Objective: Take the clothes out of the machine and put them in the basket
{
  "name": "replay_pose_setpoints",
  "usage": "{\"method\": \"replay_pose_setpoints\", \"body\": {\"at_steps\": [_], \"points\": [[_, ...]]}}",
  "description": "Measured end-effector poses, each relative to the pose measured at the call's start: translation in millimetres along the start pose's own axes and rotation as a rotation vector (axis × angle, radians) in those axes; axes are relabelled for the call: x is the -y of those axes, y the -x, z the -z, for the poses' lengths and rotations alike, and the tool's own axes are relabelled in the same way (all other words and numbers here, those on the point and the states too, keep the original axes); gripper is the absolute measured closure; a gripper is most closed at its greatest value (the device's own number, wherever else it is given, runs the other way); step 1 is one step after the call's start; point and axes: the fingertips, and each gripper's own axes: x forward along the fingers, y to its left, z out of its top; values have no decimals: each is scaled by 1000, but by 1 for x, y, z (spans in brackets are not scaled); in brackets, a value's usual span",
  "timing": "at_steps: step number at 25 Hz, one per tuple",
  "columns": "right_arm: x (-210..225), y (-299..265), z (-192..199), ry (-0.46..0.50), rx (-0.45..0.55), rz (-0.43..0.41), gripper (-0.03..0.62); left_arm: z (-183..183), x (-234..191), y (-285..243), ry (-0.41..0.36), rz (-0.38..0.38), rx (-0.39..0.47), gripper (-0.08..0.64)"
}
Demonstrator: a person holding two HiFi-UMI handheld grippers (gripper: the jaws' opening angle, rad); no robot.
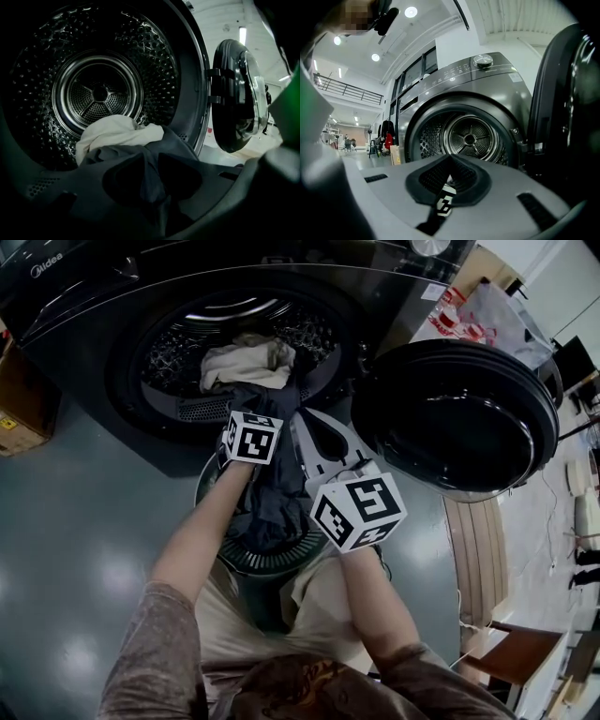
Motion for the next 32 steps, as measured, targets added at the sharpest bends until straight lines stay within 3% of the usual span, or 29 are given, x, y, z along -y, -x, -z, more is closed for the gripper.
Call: {"method": "replay_pose_setpoints", "body": {"at_steps": [3, 9, 13, 17, 20, 22, 26, 32], "points": [[5, 2, -1, 2, 2, 14, 594, 0, -7, 0, 21, -21, 3, 513], [10, 5, 1, 10, -8, 34, 594, -3, -4, 2, 33, 10, 37, 524], [8, 6, 0, 17, -11, 33, 594, -4, 11, -1, 56, 89, 39, 383], [10, 7, -1, 23, -13, 41, 594, -4, 10, -6, -12, 13, 37, 443], [12, 8, -1, 22, -12, 55, 594, -5, 6, -7, -25, -50, 44, 505], [14, 8, 1, 31, -18, 61, 594, -4, 5, -6, -15, -51, 54, 519], [22, 9, 4, 36, -26, 81, 594, -5, 9, 11, 71, 35, 89, 527], [24, 4, 4, 37, -20, 87, 594, 14, 27, 80, 118, 174, 92, 528]]}}
